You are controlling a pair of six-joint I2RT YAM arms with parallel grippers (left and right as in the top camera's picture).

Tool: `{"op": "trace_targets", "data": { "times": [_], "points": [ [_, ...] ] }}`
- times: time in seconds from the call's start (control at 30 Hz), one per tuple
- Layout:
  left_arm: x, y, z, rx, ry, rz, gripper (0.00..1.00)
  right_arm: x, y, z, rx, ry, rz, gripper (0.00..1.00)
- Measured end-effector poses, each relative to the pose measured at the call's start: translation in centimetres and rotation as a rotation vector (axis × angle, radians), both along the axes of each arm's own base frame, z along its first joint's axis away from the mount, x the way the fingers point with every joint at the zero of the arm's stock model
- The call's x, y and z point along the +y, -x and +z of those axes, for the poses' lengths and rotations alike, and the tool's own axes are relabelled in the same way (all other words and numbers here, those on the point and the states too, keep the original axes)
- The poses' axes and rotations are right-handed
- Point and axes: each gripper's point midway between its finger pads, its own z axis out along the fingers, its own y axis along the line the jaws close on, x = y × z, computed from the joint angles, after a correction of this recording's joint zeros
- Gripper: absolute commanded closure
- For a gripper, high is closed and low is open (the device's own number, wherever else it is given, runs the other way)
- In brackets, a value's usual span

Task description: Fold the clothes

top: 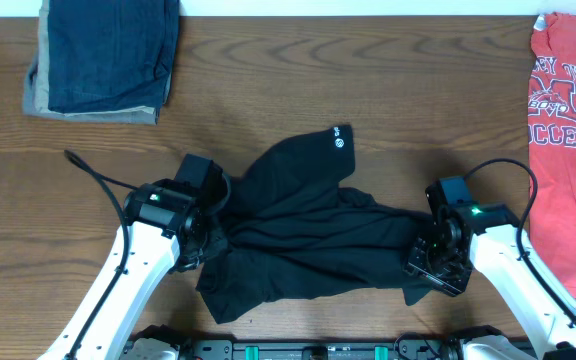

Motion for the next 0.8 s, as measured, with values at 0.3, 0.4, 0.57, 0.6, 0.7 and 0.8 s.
{"op": "trace_targets", "data": {
  "times": [0.3, 0.4, 0.57, 0.6, 0.7, 0.8],
  "points": [
    [-3.1, 0.1, -1.0, -0.007, 0.128, -0.117, 0.12, 0.1, -0.5, -0.1, -0.022, -0.004, -0.003, 0.45],
    [-4.2, -0.2, -1.7, -0.034, 0.159, -0.164, 0.12, 0.1, -0.5, -0.2, -0.024, -0.005, -0.003, 0.45],
    [-5.3, -0.8, -3.0, -0.051, 0.182, -0.195, 0.26, 0.1, -0.5, -0.2, -0.024, -0.005, -0.003, 0.45],
    [-5.3, -0.8, -3.2, -0.045, 0.183, -0.192, 0.32, 0.1, -0.6, -0.2, -0.024, -0.005, -0.003, 0.45],
    [-5.5, -1.1, -4.0, -0.026, 0.181, -0.194, 0.59, 0.1, -0.5, -0.2, -0.023, -0.005, -0.003, 0.45],
    [-5.5, -1.0, -4.7, 0.003, 0.174, -0.193, 0.89, 0.1, -0.5, -0.2, -0.023, -0.005, -0.003, 0.45]
  ]
}}
